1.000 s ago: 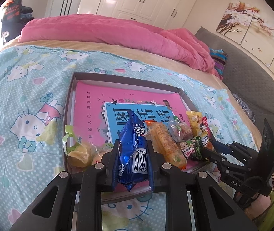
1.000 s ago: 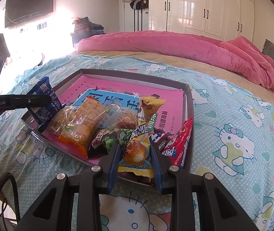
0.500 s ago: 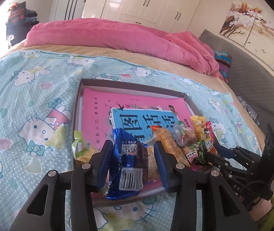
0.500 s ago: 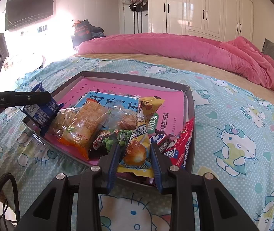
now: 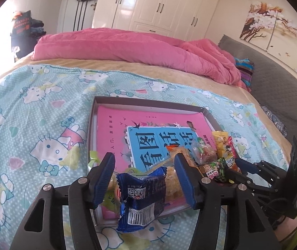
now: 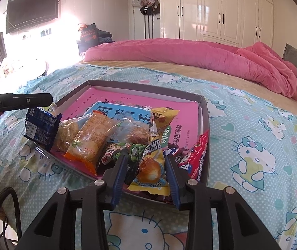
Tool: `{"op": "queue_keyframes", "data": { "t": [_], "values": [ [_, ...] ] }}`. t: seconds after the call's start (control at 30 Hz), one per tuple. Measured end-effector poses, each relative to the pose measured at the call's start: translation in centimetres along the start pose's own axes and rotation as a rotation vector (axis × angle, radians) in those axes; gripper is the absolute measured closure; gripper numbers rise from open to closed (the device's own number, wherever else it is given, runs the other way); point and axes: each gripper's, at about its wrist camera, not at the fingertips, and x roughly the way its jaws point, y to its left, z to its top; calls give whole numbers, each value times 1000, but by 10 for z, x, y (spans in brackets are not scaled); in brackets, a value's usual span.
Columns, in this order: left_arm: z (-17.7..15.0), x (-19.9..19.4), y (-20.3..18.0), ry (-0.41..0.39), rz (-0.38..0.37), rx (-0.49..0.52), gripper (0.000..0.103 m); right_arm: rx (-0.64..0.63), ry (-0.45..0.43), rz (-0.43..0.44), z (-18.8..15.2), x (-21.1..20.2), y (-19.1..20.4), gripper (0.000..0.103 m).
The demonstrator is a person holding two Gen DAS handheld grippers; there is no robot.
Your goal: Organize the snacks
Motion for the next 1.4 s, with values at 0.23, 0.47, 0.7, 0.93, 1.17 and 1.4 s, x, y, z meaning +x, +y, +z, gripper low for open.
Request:
{"op": "queue_keyframes", "data": {
  "t": [0.23, 0.47, 0.7, 0.93, 1.17, 1.4],
  "values": [
    [3, -11, -7, -46, 19, 35, 29, 6, -13, -15, 1, -3, -1, 54],
    [3, -18, -11, -57, 29, 55, 27, 15, -44, -37, 3, -11, -2, 46],
    [4, -25, -13, -81, 23, 51, 24, 14, -131, -92, 8, -31, -2, 32],
    [2, -29, -17, -68, 28, 55, 23, 26, -163, -123, 12, -43, 1, 24],
    [-8, -39, -25, -47, 45, 64, 23, 73, -158, -95, 10, -56, 10, 19],
    [-27, -53, -37, 11, 42, 38, 23, 92, -117, -52, 2, -72, 26, 8]
  ]
}}
